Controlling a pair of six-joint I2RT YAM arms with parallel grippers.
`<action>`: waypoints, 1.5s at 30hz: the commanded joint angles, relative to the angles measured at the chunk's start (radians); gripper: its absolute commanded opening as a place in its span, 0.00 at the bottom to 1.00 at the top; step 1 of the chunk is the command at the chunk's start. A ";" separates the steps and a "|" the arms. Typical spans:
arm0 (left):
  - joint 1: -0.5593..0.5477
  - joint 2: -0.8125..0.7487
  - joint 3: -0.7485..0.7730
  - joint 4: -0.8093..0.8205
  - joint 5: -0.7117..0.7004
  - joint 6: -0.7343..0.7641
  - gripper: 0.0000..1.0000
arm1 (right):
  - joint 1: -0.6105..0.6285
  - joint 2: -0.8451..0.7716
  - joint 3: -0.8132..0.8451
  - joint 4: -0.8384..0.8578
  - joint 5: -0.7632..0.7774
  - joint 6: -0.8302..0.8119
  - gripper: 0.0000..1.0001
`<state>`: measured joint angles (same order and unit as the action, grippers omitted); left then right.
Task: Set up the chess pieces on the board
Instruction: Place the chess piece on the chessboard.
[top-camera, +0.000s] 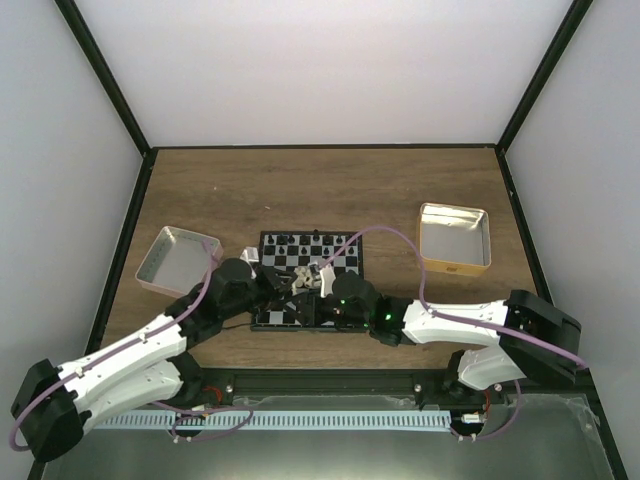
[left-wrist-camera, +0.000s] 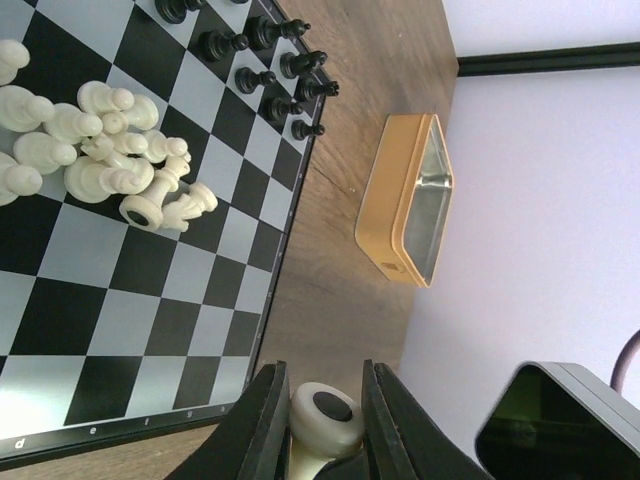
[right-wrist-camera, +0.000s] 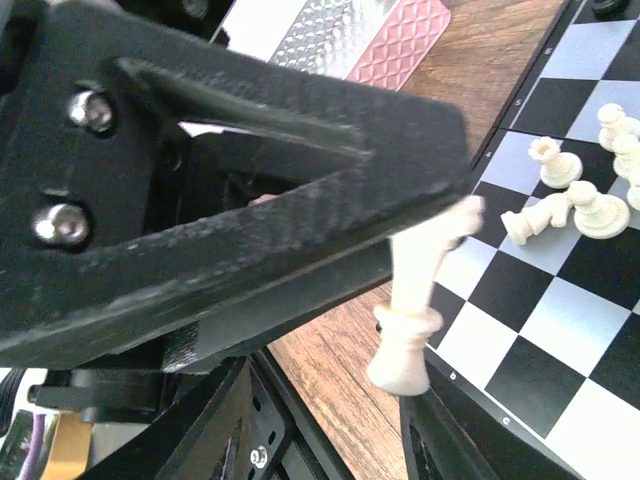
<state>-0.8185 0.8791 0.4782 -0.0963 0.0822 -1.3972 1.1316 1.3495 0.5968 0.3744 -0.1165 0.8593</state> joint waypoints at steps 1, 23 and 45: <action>0.001 -0.033 -0.017 0.032 0.011 -0.059 0.16 | -0.006 -0.007 0.036 0.000 0.095 0.032 0.42; 0.004 -0.098 -0.055 0.047 0.016 -0.103 0.15 | -0.007 -0.009 0.075 -0.018 0.153 0.009 0.22; 0.205 0.017 0.218 -0.164 0.589 0.547 0.74 | -0.168 -0.156 0.211 -0.475 -0.313 -0.694 0.07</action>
<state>-0.6205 0.8829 0.6678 -0.2356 0.5282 -0.9630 0.9699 1.1690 0.7322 0.0589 -0.3504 0.3141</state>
